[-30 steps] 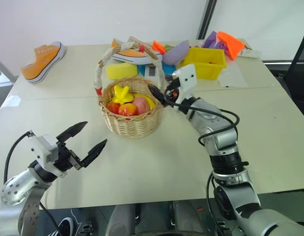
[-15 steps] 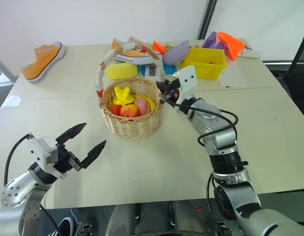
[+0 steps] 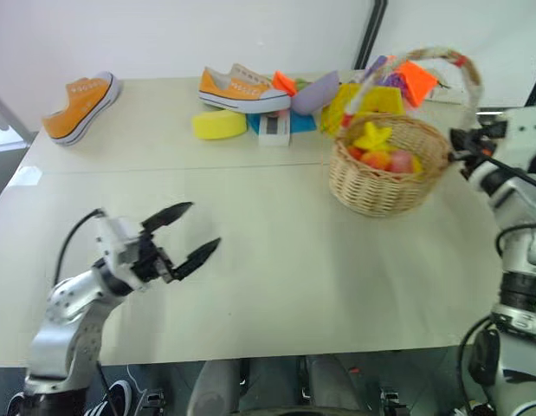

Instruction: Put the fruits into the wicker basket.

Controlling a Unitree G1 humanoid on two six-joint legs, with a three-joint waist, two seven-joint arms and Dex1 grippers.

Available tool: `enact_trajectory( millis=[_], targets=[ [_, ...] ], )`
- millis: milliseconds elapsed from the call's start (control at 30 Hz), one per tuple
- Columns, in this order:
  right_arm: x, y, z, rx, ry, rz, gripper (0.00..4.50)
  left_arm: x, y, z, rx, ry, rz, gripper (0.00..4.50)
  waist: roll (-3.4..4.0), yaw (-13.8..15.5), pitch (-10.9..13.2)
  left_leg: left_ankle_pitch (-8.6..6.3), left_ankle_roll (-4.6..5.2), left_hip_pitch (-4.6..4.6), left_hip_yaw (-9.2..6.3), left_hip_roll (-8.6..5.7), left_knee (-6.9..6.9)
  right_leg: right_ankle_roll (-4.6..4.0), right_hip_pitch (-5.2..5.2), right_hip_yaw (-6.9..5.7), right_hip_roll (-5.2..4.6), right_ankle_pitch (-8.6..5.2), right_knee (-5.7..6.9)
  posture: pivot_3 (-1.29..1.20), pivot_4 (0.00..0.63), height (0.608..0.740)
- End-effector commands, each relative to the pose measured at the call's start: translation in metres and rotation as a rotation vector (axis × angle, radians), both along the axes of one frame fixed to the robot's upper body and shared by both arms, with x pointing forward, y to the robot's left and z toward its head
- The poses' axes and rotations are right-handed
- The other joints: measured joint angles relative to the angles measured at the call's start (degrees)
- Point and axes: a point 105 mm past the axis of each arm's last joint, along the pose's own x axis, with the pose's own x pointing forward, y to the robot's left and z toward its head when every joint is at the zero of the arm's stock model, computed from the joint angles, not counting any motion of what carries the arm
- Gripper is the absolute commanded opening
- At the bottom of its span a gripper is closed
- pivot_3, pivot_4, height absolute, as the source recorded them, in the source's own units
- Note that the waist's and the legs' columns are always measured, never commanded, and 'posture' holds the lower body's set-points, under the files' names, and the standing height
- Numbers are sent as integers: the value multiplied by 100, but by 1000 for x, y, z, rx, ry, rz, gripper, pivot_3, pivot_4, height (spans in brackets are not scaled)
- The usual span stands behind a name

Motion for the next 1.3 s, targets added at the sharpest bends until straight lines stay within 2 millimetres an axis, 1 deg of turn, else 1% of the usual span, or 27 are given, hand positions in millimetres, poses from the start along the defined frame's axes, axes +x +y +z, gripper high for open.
enact_trajectory(
  millis=[33, 100, 167, 267, 333, 400, 433, 533, 600, 633, 700, 767, 833, 933, 967, 1067, 1167, 1233, 1267, 1300],
  targets=[
    [-17, -18, 14, -23, -67, -59, 15, 8, -14, 4, 7, -17, -70, 4500, 2, -1, 0, 0, 0, 3, 0, 1, 1, 0, 1, 0, 1, 0, 6, 0, 150, 740],
    [-26, -29, 7, -48, -53, -99, 15, 16, -17, 8, 12, -29, -91, 4500, 3, 22, -1, 1, 0, 13, -1, 4, 5, 0, 7, -1, 6, 0, 17, 0, 150, 740],
    [-30, -34, 5, -51, -52, -124, 15, 21, -19, 10, 14, -38, -103, 4500, 4, 22, -1, 1, 0, 24, 0, 4, 7, 0, 21, -1, 8, 0, 18, 0, 150, 740],
    [-31, -34, 2, -94, -49, -155, 15, 24, -20, 10, 15, -40, -117, 4500, 3, 19, -1, 1, 1, 31, 2, 1, 8, 1, 32, 1, 7, -1, 11, 0, 150, 740],
    [-31, -30, -3, -91, -46, -154, 15, 24, -21, 9, 19, -40, -121, 4500, 3, 26, -1, 1, 1, 33, 2, 1, 7, 1, 33, 2, 4, -1, 11, 0, 150, 740],
    [-32, -25, -8, -67, -45, -141, 1048, 24, -21, 7, 20, -37, -121, 4500, 3, 28, -1, 1, 1, 37, 1, 2, 6, 1, 35, 2, 4, -1, 12, 0, 150, 740],
    [-32, -23, -12, -56, -41, -139, 1429, 24, -21, 6, 20, -34, -120, 4500, 3, 23, -1, 1, 1, 37, 1, 3, 5, 1, 36, 2, 3, -1, 11, 0, 150, 740],
    [-35, -20, -17, -42, -46, -157, 2996, 23, -21, 5, 19, -29, -119, 4500, 3, 15, -1, 1, 1, 38, 1, 3, 5, 1, 36, 5, 3, -1, 11, 0, 150, 740],
    [-40, -24, -13, -39, -91, -202, 3997, 23, -20, 5, 18, -30, -115, 4500, 3, 11, -1, 1, 1, 41, 1, 3, 3, 1, 37, 8, 3, -1, 11, 0, 150, 740],
    [-45, -27, -15, -47, -101, -238, 4439, 23, -20, 5, 16, -30, -112, 4500, 3, 13, -1, 1, 0, 42, 1, 3, 3, 1, 37, 8, 3, -1, 11, 0, 150, 740],
    [-55, -28, -17, -52, -144, -293, 4480, 23, -19, 4, 15, -31, -106, 4500, 3, 19, -1, 0, 0, 43, 1, 3, 0, 0, 37, 8, 3, -1, 11, 0, 150, 740],
    [-68, -21, -18, -23, -207, -320, 4480, 23, -18, 4, 14, -29, -101, 4500, 3, 33, -1, 0, 0, 43, 1, 4, -1, 1, 37, 8, 4, -1, 11, 0, 150, 740],
    [-80, -14, -25, -86, -213, -342, 4480, 23, -18, 1, 14, -26, -93, 4500, 4, 37, -1, 0, 0, 43, 1, 4, -2, 1, 36, 9, 3, -1, 11, 0, 150, 740],
    [-101, -8, -20, 6, -308, -364, 4480, 23, -16, 0, 15, -23, -82, 4500, 4, 24, -1, 0, 0, 45, 4, 3, 1, 1, 39, 14, 3, -1, 10, 0, 150, 740],
    [-106, 4, -24, 35, -311, -324, 4480, 23, -14, 1, 10, -21, -74, 4500, 5, 21, -2, 0, 0, 50, 3, 3, 1, 1, 41, 15, 3, -1, 11, 0, 150, 740],
    [-117, 41, -32, 15, -298, -184, 4480, 25, -10, 1, 19, -26, -52, 4500, 6, 4, -2, -1, -1, 56, 3, 7, -7, 0, 39, 18, 5, -2, 12, 0, 150, 740],
    [-121, 68, -32, -32, -309, -86, 4480, 27, -6, 0, 28, -35, -22, 4500, 8, -5, -3, -1, -1, 57, 4, 7, -8, 0, 38, 23, 5, -2, 12, 0, 150, 740],
    [-114, 96, -33, -32, -290, 60, 4480, 27, -2, 1, 25, -34, -5, 4500, 8, -9, -3, -1, -1, 58, 4, 7, -5, -1, 38, 25, 5, -2, 12, 0, 150, 740],
    [-105, 116, -34, -32, -262, 166, 4480, 30, 4, -2, 31, -29, 37, 4500, 8, -27, -3, -1, -1, 58, 4, 7, -4, -2, 38, 26, 5, -2, 12, 0, 150, 740],
    [-100, 128, -34, -35, -241, 235, 4480, 32, 8, -3, 37, -26, 68, 4500, 7, -30, -3, -1, -1, 61, 4, 7, -4, -3, 38, 28, 5, -2, 12, 0, 150, 740]
  ],
)
